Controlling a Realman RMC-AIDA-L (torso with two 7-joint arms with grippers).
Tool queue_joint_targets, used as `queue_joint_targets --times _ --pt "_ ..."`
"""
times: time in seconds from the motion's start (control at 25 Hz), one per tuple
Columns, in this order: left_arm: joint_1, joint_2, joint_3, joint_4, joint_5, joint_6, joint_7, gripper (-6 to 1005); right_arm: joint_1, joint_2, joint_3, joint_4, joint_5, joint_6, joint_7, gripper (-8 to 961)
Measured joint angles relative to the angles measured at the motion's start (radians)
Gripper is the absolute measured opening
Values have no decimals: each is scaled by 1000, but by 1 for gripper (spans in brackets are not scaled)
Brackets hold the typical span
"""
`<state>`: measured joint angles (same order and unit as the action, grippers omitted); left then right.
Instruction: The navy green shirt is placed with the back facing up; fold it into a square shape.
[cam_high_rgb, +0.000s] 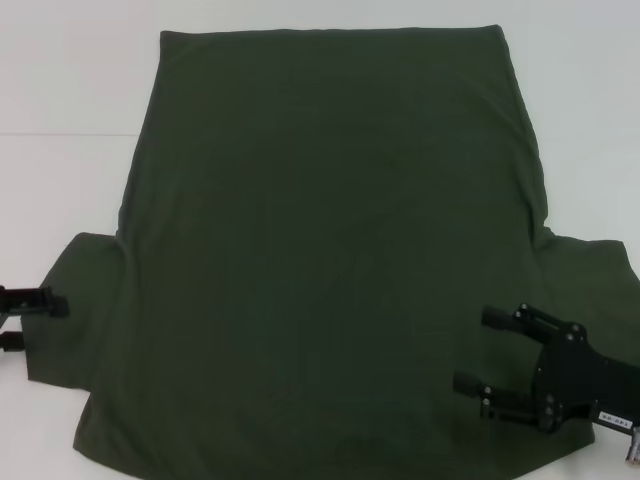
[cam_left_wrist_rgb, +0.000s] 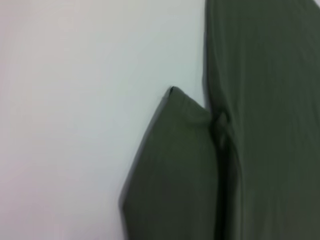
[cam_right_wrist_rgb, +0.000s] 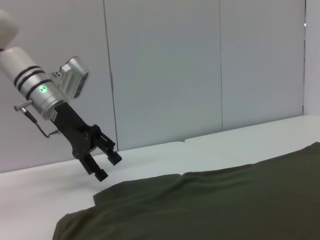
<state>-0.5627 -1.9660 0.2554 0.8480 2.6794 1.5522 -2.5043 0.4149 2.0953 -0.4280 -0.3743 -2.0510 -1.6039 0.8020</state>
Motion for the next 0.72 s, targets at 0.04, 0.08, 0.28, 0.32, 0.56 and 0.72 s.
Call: queue_joint_targets --times 0.04,0.08,0.28,0.32,0.56,0.72 --pt "0 0 6 -4 5 -7 -3 900 1 0 0 0 0 0 0 911" --pt "-1 -1 8 -8 9 -14 -4 899 2 0 0 0 0 0 0 911" --pt "-2 -1 9 -25 19 -59 -13 900 5 0 0 0 0 2 0 911" --pt "-1 -1 9 -25 20 -64 -15 900 6 0 0 0 0 2 0 911" --pt "0 -2 10 -37 42 -89 -18 899 7 0 0 0 0 1 2 912" --pt "-3 -1 10 -49 46 -93 -18 900 9 0 0 0 0 1 2 913"
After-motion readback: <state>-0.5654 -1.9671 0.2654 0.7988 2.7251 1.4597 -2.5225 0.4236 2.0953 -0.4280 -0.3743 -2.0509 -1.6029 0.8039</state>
